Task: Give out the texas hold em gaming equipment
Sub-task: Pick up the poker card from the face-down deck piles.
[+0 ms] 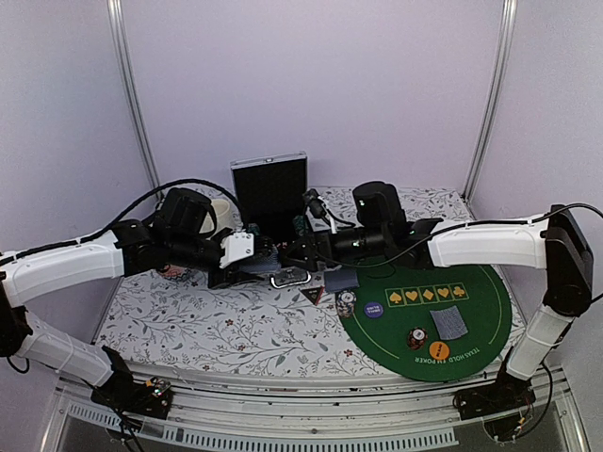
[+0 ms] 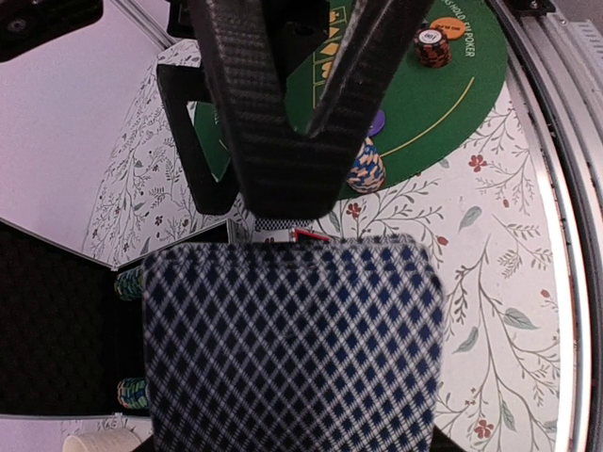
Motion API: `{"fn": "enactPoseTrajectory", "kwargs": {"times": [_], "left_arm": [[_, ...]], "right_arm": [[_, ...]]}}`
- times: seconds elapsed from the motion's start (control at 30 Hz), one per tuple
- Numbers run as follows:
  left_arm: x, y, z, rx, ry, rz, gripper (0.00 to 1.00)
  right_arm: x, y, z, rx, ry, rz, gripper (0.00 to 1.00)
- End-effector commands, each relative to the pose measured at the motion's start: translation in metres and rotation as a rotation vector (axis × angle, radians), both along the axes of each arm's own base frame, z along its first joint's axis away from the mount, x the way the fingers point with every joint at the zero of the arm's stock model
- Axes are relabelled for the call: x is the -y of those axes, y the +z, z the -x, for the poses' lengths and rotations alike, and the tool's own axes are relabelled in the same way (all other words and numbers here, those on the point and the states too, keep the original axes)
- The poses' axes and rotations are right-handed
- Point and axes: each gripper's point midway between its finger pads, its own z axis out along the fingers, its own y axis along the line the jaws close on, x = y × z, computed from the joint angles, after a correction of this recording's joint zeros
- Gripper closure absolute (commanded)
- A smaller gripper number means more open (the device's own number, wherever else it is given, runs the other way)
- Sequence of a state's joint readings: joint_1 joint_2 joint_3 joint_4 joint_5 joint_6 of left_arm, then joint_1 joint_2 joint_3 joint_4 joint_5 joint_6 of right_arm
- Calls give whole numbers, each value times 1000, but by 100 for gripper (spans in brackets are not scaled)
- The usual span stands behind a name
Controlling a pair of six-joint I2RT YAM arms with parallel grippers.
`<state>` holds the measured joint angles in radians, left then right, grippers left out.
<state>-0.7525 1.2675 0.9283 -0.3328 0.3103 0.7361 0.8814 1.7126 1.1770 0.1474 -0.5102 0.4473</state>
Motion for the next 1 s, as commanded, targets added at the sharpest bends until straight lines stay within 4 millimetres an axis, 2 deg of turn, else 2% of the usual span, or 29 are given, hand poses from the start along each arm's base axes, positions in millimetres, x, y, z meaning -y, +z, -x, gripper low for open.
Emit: {"fn": "enactPoseTrajectory", "kwargs": {"times": [0.0,0.07,0.2,0.53,0.8,0.97], "left_arm": [[5,11,6,27,-33,35,53],[6,10,6,28,-34,33,53],[5,11,5,29,-32,33,53],[5,12,6,32,-32,37,53],[5,12,5,36,-30,34,53],[4,8,2,39,-18,21,54]], "right_arm": [[-13,16,2,26,30,-51,1],[-18,23,1,32,40,-66,1],[-25,25,0,34,41,-78,1],[-45,10,-7,-3,33,-70,1],[-37,-16,-16,-27,-37,32,1],[-35,-20,-15,-26,-30,61,1]]}}
